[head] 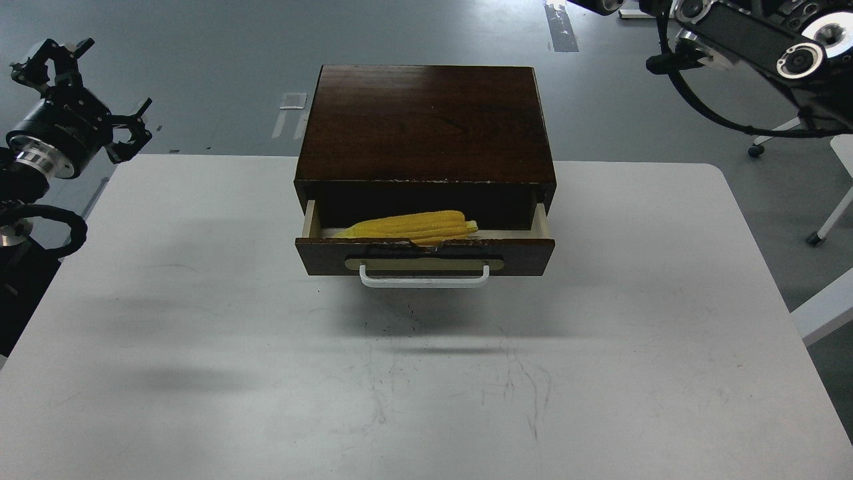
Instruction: Put corn in drawer with both arms
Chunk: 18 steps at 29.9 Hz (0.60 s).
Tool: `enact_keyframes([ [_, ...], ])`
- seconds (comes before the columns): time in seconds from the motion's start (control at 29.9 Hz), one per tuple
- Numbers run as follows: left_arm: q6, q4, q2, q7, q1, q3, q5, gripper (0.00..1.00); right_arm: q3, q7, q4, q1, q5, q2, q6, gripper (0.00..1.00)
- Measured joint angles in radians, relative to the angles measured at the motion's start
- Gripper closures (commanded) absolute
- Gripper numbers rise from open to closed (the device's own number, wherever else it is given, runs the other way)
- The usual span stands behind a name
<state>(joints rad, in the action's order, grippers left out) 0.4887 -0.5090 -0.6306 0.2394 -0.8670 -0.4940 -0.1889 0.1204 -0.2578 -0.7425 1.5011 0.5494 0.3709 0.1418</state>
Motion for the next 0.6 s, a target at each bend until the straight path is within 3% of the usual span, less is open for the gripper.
enact_keyframes([
  [0.23,0.000,0.002,0.033,0.013,-0.015,-0.003,-0.012,0.01,0.285,0.022,0.068,-0.213,-0.185,0.047,0.104,0.00],
  [0.43,0.000,0.013,0.056,0.045,-0.012,-0.016,-0.016,0.01,0.432,0.026,0.076,-0.422,-0.573,0.137,0.145,0.00],
  [0.6,0.000,0.014,0.069,0.044,-0.004,-0.045,-0.017,0.01,0.486,0.026,0.076,-0.596,-0.853,0.203,0.232,0.00],
])
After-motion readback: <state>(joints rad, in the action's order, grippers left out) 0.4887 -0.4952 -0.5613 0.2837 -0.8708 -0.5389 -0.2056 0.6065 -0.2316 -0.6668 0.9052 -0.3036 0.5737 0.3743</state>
